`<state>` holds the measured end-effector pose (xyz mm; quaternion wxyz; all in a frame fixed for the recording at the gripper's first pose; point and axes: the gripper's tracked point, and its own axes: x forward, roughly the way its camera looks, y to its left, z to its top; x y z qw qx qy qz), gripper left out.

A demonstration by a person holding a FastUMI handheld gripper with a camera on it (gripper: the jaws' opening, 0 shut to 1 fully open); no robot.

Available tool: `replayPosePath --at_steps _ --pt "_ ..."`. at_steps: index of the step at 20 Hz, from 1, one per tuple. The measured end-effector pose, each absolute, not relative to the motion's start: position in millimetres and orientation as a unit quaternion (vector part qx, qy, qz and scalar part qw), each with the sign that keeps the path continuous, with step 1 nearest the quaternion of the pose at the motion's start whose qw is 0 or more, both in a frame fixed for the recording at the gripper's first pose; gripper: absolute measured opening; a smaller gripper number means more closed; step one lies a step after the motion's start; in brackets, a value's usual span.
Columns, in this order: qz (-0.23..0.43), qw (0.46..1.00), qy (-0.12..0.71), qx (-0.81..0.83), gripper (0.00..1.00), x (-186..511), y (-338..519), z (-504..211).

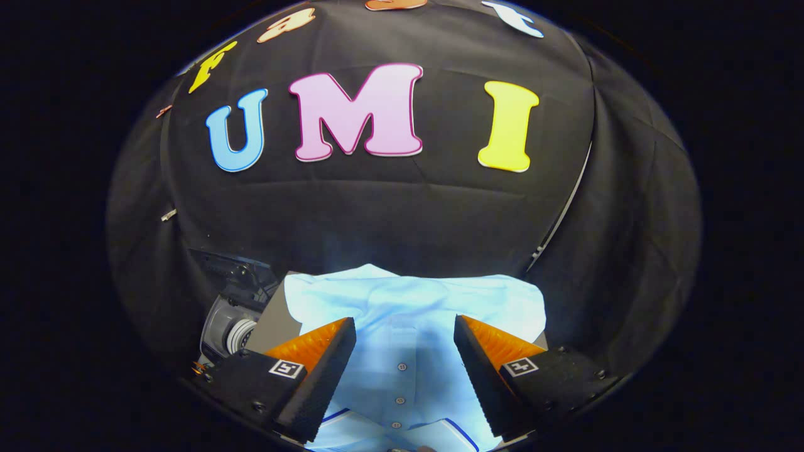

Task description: Put the clothes into the washing machine and then close the washing machine lid.

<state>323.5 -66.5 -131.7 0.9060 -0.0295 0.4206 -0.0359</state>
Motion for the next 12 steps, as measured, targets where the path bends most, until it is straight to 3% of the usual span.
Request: replayPosePath --at_steps 9,12 --pt "-0.06 0.863 0.5 -0.03 0.99 315.7 -88.4 -186.5" --pt "-0.056 0.859 0.507 -0.04 0.91 317.0 -85.9 -188.2"
